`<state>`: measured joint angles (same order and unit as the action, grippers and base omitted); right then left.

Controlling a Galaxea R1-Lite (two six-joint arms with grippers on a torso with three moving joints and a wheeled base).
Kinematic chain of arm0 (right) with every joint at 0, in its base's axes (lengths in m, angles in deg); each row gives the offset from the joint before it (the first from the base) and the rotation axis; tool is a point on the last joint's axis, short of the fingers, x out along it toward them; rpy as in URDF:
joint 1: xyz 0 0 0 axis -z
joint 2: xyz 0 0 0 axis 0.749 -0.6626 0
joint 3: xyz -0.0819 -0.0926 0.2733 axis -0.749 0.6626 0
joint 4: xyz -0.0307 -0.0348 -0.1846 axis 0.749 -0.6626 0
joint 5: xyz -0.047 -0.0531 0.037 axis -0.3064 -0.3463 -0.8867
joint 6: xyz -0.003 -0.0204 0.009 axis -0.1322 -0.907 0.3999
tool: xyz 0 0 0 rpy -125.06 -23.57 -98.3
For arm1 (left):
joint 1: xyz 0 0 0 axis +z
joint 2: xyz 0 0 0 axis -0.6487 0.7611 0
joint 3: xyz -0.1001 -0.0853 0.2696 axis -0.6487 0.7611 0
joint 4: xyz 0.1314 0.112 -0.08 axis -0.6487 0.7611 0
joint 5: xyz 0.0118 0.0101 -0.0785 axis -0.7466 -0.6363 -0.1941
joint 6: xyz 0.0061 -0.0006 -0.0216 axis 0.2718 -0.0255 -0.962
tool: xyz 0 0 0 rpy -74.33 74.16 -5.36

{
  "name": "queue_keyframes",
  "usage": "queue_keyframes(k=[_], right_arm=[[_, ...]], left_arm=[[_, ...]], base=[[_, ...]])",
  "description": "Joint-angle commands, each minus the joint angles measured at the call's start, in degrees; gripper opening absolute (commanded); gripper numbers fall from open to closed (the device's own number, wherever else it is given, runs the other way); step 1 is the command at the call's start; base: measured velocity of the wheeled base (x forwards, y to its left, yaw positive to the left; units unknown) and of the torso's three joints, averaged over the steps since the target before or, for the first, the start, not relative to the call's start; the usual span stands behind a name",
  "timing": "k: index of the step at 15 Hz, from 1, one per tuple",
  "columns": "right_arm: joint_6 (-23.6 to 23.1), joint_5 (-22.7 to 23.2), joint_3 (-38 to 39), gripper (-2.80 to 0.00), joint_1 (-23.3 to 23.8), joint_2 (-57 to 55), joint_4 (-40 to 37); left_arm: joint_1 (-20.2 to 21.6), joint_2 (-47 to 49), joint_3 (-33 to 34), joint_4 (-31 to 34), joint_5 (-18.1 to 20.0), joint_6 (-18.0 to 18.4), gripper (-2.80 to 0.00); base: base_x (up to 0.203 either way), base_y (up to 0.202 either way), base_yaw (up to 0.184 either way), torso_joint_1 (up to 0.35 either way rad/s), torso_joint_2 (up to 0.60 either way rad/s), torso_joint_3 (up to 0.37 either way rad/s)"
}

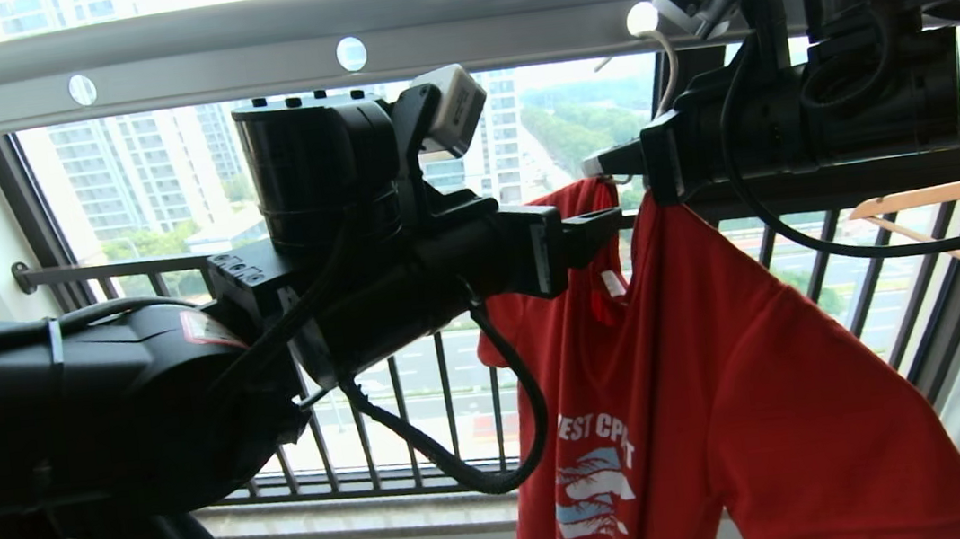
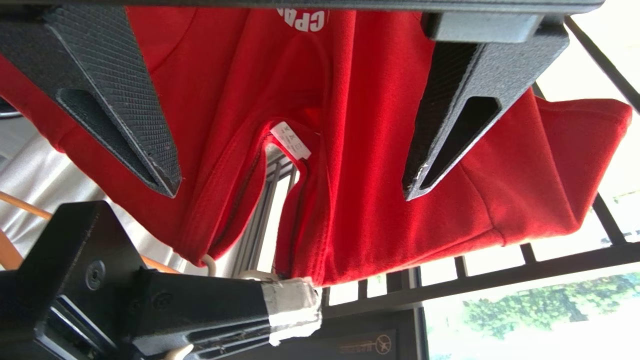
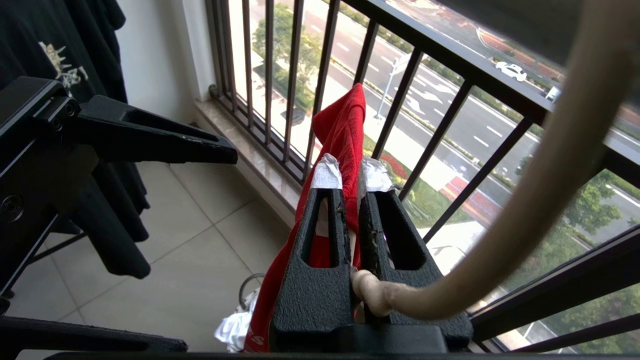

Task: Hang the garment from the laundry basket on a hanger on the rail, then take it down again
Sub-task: Take the clothes off the clothes rack

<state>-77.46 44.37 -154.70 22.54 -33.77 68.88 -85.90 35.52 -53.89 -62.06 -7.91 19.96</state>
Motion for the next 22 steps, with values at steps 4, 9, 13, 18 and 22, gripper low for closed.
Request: queue_keyframes(k=[4, 9, 13, 18, 22], right_arm=[[0.0, 0.1, -0.6, -2.80, -0.1, -0.8, -0.2], [-0.1, 0.1, -0.7, -2.80, -0.2, -0.7, -0.2], [-0.1, 0.0, -0.7, -2.80, -0.2, -0.6, -0.2], [-0.1, -0.1, -0.7, -2.80, -0.1, -0.5, -0.2], [-0.1, -0.1, -1.3, -2.80, -0.1, -0.6, -0.2]], left_arm=[[2.2, -3.5, 0.9, 5.4, 19.2, -8.5, 0.00], [5.8, 0.6, 0.6, 7.9, 27.0, -10.5, 0.00], [6.9, 2.3, 0.4, 7.6, 27.2, -10.2, -2.80], [5.0, 1.6, 1.0, 8.2, 28.3, -10.5, -2.80], [3.2, 2.2, 1.6, 9.1, 28.3, -10.6, -2.80]], base=[[0.000, 0.000, 0.000, 0.000, 0.00, 0.000], [0.000, 0.000, 0.000, 0.000, 0.00, 0.000], [0.000, 0.000, 0.000, 0.000, 0.00, 0.000], [0.000, 0.000, 0.000, 0.000, 0.00, 0.000], [0.000, 0.000, 0.000, 0.000, 0.00, 0.000]])
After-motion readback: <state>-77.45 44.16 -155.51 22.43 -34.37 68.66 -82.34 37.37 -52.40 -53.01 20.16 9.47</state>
